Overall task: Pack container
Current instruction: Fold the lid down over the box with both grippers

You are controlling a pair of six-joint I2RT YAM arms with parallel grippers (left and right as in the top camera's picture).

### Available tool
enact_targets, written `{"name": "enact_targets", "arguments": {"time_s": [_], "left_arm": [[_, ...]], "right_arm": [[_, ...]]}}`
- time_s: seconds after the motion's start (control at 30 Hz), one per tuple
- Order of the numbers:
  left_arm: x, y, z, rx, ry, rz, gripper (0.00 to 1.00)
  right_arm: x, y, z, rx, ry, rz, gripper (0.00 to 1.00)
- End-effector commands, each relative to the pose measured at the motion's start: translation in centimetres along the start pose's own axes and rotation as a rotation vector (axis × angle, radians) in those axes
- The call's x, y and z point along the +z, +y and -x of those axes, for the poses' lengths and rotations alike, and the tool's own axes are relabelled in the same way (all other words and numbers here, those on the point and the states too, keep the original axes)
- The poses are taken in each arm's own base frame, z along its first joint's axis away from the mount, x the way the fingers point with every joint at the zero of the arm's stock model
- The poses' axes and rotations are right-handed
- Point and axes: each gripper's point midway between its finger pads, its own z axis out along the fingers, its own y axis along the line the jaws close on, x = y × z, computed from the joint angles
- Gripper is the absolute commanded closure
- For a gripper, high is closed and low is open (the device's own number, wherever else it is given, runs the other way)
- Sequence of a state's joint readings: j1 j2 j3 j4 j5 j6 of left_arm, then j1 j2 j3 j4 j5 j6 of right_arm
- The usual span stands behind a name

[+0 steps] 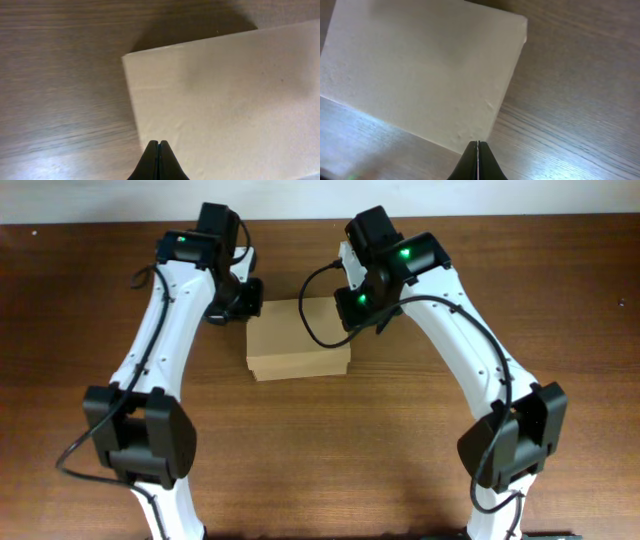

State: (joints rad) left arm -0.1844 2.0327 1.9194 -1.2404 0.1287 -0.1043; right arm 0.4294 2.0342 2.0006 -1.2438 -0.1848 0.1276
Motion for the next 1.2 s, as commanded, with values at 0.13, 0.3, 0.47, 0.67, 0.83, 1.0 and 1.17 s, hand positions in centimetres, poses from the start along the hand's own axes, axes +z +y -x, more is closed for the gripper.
{"name": "enact_targets", "arguments": {"time_s": [0.13, 0.3, 0.47, 0.67, 0.83, 1.0, 1.17], "left_arm": [[3.3, -0.9, -0.5, 0.032, 0.072, -0.030, 0.99], [5.1, -0.7, -1.0, 0.033, 0.117, -0.025, 0.98], [6.9, -0.2, -1.3, 0.029, 0.153, -0.013, 0.98], [7.6, -0.1, -1.2, 0.027, 0.157, -0.013, 0.99], [3.6, -0.5, 1.5, 0.036, 0.067, -0.003, 0.98], [-5.3, 1.7, 6.2, 0.021, -0.146, 0.109, 0.98], [-14.2, 2.8, 7.3, 0.008, -0.331, 0.134, 0.98]], "right_arm": [[3.1, 1.1, -0.9, -0.013, 0.079, 0.028, 0.96], [6.0, 0.5, -1.9, 0.000, 0.155, 0.013, 0.96], [9.1, -0.5, -2.8, 0.013, 0.223, -0.014, 0.96], [9.0, -1.2, -2.0, 0.004, 0.188, -0.054, 0.96], [2.3, -1.5, 2.6, -0.028, -0.031, -0.148, 0.96], [-10.1, -2.1, 6.7, -0.027, -0.327, -0.304, 0.96], [-20.0, -1.5, 6.9, -0.009, -0.538, -0.343, 0.96]]}}
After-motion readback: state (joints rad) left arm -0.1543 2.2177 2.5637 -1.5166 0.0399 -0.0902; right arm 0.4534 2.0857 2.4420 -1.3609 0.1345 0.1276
